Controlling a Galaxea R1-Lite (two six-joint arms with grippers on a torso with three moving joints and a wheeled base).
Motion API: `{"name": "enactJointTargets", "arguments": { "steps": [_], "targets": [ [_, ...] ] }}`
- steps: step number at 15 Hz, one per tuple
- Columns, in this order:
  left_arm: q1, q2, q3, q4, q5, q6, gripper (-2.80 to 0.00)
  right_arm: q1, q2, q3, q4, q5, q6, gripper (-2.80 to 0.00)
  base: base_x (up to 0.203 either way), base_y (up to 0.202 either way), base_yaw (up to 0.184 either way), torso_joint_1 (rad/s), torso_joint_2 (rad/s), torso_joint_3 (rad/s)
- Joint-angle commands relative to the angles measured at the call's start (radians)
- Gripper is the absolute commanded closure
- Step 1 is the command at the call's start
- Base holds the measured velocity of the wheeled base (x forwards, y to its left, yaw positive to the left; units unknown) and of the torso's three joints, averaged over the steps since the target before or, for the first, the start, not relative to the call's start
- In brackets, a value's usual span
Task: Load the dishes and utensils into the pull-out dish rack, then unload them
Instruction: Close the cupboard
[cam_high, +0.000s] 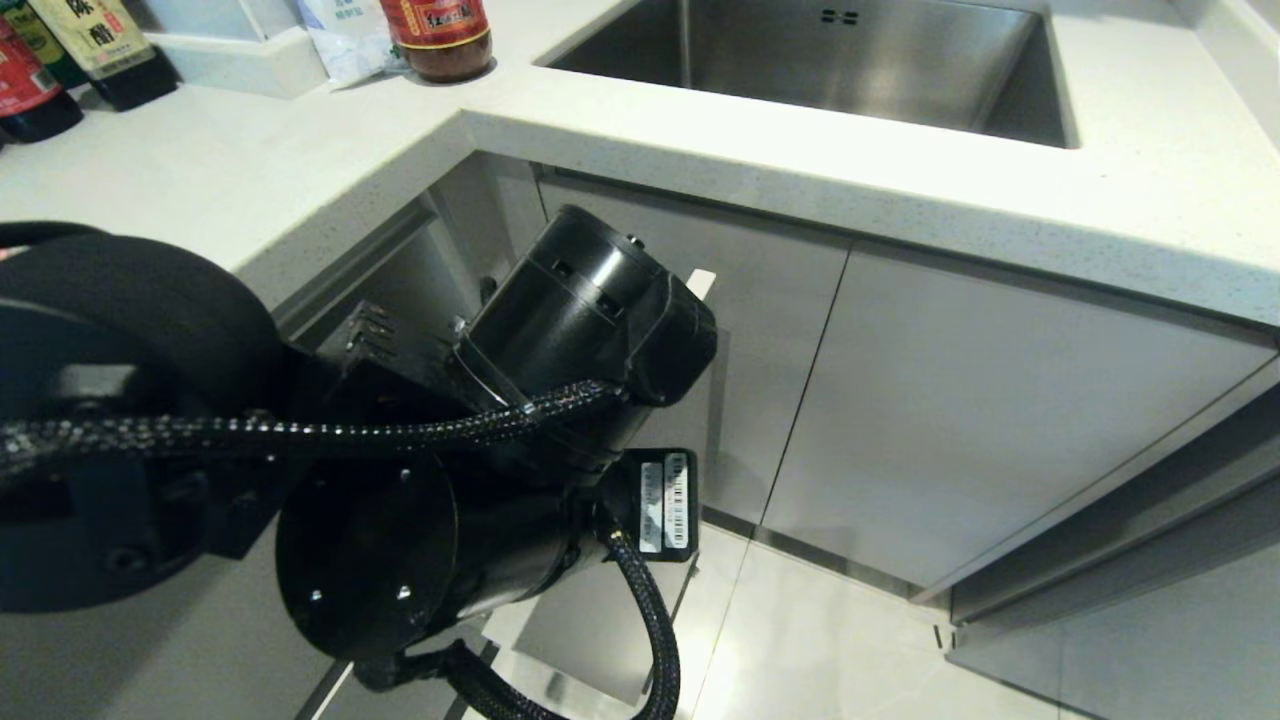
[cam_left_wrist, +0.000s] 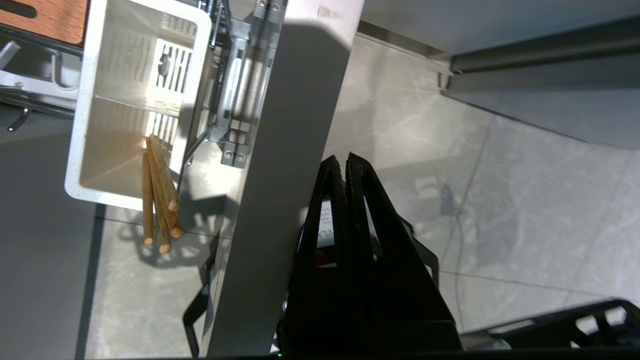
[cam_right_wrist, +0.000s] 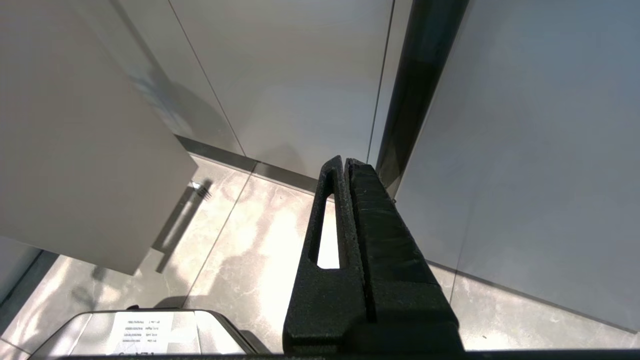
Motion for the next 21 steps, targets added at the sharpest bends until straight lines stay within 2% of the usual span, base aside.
{"name": "enactJointTargets", "arguments": {
  "steps": [1, 4, 9, 12, 16, 21],
  "targets": [
    [0.035, -0.004, 0.000, 0.003, 0.007, 0.005, 0.00, 0.000, 0.001, 0.000, 0.000, 0.000, 0.000, 0.00, 0.000, 0.000, 0.000, 0.000, 0.00, 0.000],
    [0.090, -0.020, 0.000, 0.002, 0.015, 0.039, 0.00, 0.000, 0.001, 0.000, 0.000, 0.000, 0.000, 0.00, 0.000, 0.000, 0.000, 0.000, 0.00, 0.000],
    [0.184, -0.048, -0.001, 0.000, 0.069, 0.099, 0.00, 0.000, 0.001, 0.000, 0.000, 0.000, 0.000, 0.00, 0.000, 0.000, 0.000, 0.000, 0.00, 0.000],
    [0.250, -0.079, -0.001, -0.003, 0.072, 0.148, 0.00, 0.000, 0.001, 0.000, 0.000, 0.000, 0.000, 0.00, 0.000, 0.000, 0.000, 0.000, 0.00, 0.000],
    [0.334, -0.083, -0.005, -0.012, 0.100, 0.173, 0.00, 0.000, 0.001, 0.000, 0.000, 0.000, 0.001, 0.00, 0.000, 0.000, 0.000, 0.000, 0.00, 0.000],
    [0.482, -0.080, -0.006, -0.094, 0.136, 0.244, 0.00, 0.000, 0.001, 0.000, 0.000, 0.000, 0.001, 0.00, 0.000, 0.000, 0.000, 0.000, 0.00, 0.000]
  ]
}}
